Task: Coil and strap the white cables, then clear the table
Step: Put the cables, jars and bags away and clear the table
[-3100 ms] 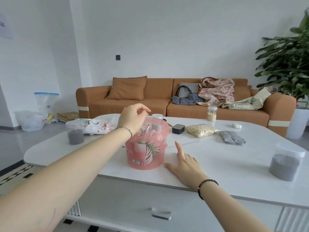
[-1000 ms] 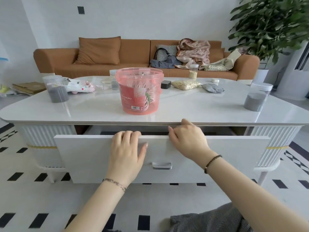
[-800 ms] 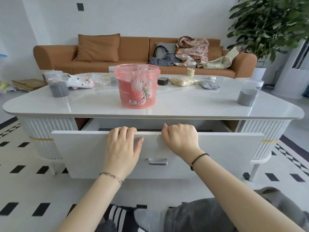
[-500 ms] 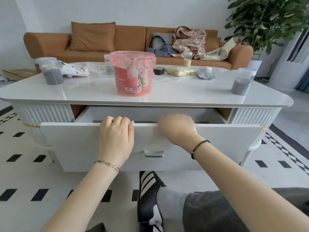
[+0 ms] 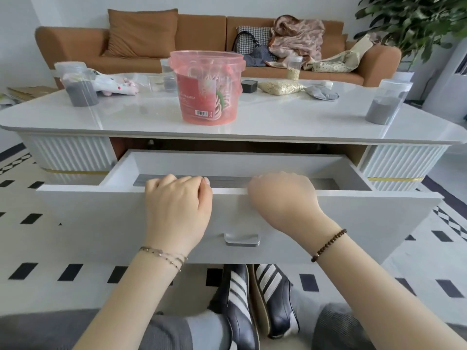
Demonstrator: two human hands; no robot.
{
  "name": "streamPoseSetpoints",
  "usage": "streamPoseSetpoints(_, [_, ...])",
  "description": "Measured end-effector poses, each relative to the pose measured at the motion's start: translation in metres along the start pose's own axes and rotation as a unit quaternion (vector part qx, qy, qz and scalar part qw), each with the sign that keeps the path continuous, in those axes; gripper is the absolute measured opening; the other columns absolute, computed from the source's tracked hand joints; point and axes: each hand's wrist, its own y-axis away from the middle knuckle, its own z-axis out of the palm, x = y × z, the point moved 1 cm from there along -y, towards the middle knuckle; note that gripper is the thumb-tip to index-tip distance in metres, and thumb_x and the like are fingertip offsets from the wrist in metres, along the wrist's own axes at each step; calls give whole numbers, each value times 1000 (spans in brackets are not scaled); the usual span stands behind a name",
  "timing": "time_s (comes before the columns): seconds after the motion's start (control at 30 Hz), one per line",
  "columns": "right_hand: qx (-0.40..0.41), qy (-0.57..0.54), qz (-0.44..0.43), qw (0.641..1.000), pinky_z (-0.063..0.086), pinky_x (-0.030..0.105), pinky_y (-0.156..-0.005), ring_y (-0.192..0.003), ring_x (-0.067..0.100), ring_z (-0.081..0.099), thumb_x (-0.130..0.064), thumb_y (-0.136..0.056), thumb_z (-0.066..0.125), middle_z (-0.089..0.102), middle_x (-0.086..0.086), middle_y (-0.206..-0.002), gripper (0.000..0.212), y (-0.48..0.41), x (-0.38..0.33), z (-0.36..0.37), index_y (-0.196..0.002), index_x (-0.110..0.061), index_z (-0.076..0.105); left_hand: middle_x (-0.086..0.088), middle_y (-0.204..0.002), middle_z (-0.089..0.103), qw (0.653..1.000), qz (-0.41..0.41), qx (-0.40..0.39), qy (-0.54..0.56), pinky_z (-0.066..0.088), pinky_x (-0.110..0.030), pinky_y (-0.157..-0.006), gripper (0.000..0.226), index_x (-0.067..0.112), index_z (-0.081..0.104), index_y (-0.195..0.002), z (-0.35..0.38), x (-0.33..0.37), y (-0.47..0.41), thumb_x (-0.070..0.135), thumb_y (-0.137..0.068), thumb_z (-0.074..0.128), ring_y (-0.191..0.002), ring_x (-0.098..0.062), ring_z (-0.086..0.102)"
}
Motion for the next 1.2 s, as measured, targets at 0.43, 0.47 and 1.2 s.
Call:
streamPoseSetpoints(0.43, [125, 52, -175, 975, 3, 15, -55, -41, 20, 12, 1, -92, -10, 16, 1, -50, 79, 20, 3, -1, -71, -3, 66, 6, -51, 50, 988, 17, -137, -68, 42, -38, -73, 52, 23, 37, -57, -32, 17, 6, 40, -99, 13, -56, -20, 54])
streamPoseSetpoints(0.47, [94, 51, -163, 981, 1, 15, -54, -41, 20, 10, 5, -90, 2, 16, 1, -50, 66, 18, 1, -9, -69, -5, 64, 5, -54, 51, 982, 18, -171, -76, 42, -37, -75, 54, 21, 38, -59, -34, 17, 2, 41, -100, 10, -59, -18, 53])
streamPoseSetpoints(1.2, [170, -208, -127, 955, 40, 40, -95, -122, 30, 39, -45, -91, 63, 48, 0, -126, 41, -207, 9, -18, -121, -20, 51, -2, -122, 59, 980, 168, 83, 62, 39, -40, -102, 39, 14, 57, -124, 7, -43, -213, 25, -90, 70, -118, -29, 45])
